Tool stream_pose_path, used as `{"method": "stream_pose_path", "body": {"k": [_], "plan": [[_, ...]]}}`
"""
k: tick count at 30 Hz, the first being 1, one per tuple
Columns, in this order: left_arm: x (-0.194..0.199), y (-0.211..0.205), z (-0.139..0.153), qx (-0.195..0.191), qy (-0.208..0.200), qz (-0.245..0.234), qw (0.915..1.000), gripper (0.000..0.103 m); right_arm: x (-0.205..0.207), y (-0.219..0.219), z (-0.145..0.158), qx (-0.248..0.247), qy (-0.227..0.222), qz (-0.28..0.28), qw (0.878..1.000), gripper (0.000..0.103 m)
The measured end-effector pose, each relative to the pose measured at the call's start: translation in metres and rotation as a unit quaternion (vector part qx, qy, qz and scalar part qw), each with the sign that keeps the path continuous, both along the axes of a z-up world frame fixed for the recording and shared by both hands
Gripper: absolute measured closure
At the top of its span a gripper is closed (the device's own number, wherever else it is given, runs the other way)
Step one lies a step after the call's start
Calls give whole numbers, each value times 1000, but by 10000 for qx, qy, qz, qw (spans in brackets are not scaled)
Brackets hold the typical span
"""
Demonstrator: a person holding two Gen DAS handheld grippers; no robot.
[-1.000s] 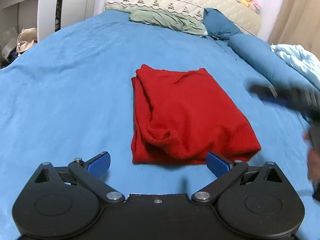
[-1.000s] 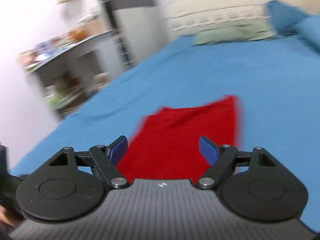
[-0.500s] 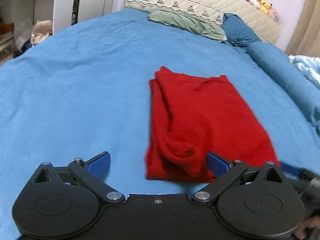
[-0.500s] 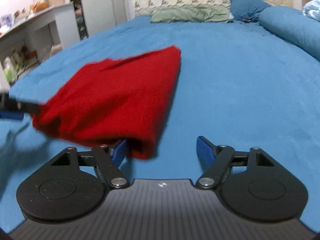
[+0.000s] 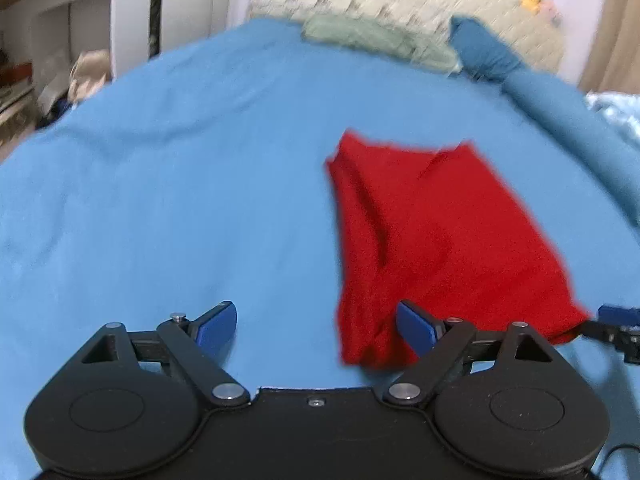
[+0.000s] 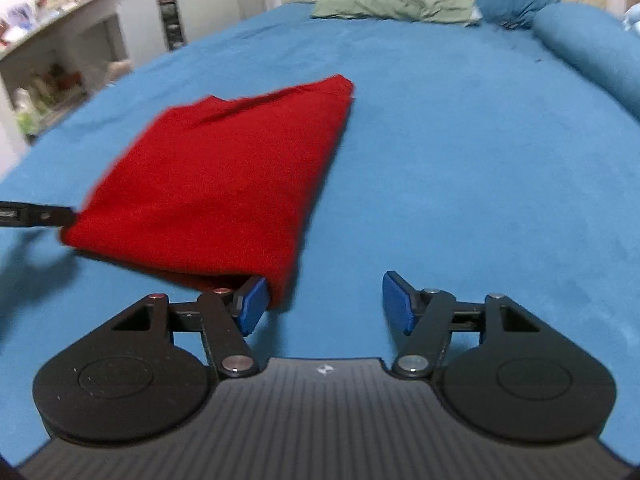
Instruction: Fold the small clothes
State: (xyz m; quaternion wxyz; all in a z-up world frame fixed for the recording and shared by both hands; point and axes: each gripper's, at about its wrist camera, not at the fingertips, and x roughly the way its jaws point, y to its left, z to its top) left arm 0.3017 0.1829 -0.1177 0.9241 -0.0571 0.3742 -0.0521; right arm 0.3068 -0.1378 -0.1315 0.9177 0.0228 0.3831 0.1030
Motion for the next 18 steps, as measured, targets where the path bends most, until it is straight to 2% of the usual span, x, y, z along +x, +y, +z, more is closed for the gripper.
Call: {"method": "stream_pose_path", "body": {"k": [2,3,6,10,13,18], "plan": [[8,-3,16,-135,-131,-170,9997,1,7,-10,24,331,1,136,9994,7],[17,-4,23,-237,-152,-276,9992,1,15,-15,35,505,20,138,9986,0],[53,-9,29,-573,77,-438,9974,1,43,-24,53,980,302,61,9947,0],[95,-14,16,-926,523,-483,9932,1,93,-30,38,1398,720,-303,9871,0],[113,-17,0,-1099,851,-455,9892,8,107,-29,22,1551,766,-452,9839,0],[122,-27,-15,-892,996,-471,9899,11,113,-23,3,1593,828,-461,9827,0]]}}
